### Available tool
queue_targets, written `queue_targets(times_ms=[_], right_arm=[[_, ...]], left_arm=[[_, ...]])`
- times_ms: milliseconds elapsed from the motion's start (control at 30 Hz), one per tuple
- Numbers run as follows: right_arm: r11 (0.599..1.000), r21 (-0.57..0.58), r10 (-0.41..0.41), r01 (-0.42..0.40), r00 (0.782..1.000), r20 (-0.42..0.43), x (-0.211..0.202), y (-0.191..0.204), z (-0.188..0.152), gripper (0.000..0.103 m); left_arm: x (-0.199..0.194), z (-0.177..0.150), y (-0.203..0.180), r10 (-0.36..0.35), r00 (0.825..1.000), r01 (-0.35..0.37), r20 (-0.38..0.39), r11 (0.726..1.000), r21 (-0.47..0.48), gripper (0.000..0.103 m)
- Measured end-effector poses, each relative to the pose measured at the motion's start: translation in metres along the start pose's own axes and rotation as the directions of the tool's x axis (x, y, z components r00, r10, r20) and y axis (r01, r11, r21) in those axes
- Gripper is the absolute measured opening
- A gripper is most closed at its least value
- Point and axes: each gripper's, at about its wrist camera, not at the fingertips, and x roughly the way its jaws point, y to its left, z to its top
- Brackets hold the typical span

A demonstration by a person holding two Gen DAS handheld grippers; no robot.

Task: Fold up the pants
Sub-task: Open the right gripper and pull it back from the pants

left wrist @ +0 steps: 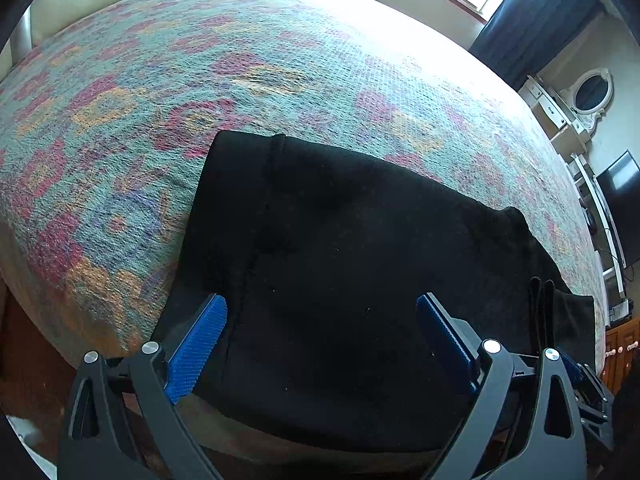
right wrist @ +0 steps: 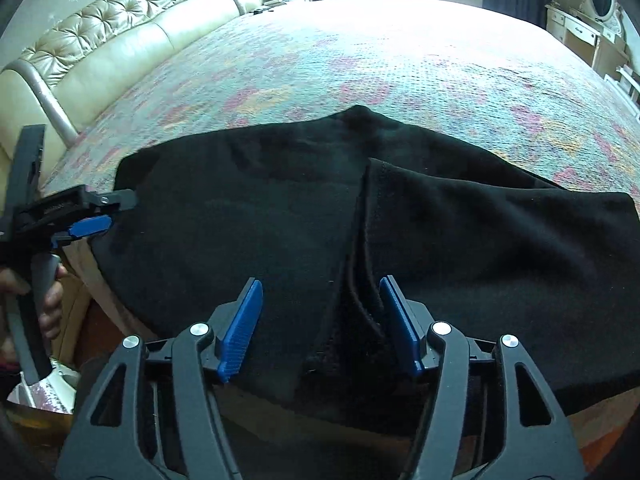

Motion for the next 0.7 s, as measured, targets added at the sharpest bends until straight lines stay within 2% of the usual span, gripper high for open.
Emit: queue_targets(times_ms=[100,167,267,367,433,533,567,633,700], right_arm=[[0.994,0.013,0.110,-0.110,0.994,-0.004,-0.019,-0.002,0.013,0.061],[0.989,0.043,0.142,-0.143,0.990,0.015,-0.038,-0.016,0.024,0.065],[0.983,0.104,0.143,-0.151,0.987,0.079,-0.071,-0.065,0.041,0.073],[0.976,0.195,0.072,-0.100,0.987,0.141,-0.097,-0.141,0.048,0.082],[0.946,0.311,0.035,-0.085,0.986,0.163,-0.104,-0.203,0.041,0.082],[0.863,0.499,-0.008,-0.080,0.985,0.173,-0.101,-0.284,0.021,0.082],[0.836,0.538,0.014,-0.108,0.984,0.176,-0.096,-0.302,0.015,0.082],[0.791,0.581,0.110,-0.195,0.978,0.178,-0.080,-0.324,0.004,0.082],[0.771,0.599,0.148,-0.219,0.975,0.166,-0.065,-0.335,-0.001,0.082]], left_arm=[[0.000,-0.001,-0.001,0.005,1.000,-0.005,-0.001,1.000,0.014,0.094],[0.001,-0.002,0.000,0.003,1.000,-0.003,0.000,1.000,0.016,0.094],[0.002,-0.002,0.001,0.006,1.000,-0.006,-0.001,1.000,0.017,0.094],[0.003,-0.002,-0.001,0.015,1.000,-0.015,-0.003,0.999,0.030,0.094],[0.003,-0.002,-0.003,0.020,1.000,-0.020,-0.003,0.999,0.034,0.094],[0.004,-0.002,-0.003,0.027,1.000,-0.027,-0.004,0.999,0.039,0.094],[0.005,-0.002,-0.003,0.030,1.000,-0.030,-0.004,0.999,0.043,0.094],[0.006,-0.002,-0.004,0.035,0.999,-0.035,-0.004,0.998,0.052,0.094],[0.007,-0.002,-0.004,0.040,0.999,-0.040,-0.004,0.997,0.064,0.094]])
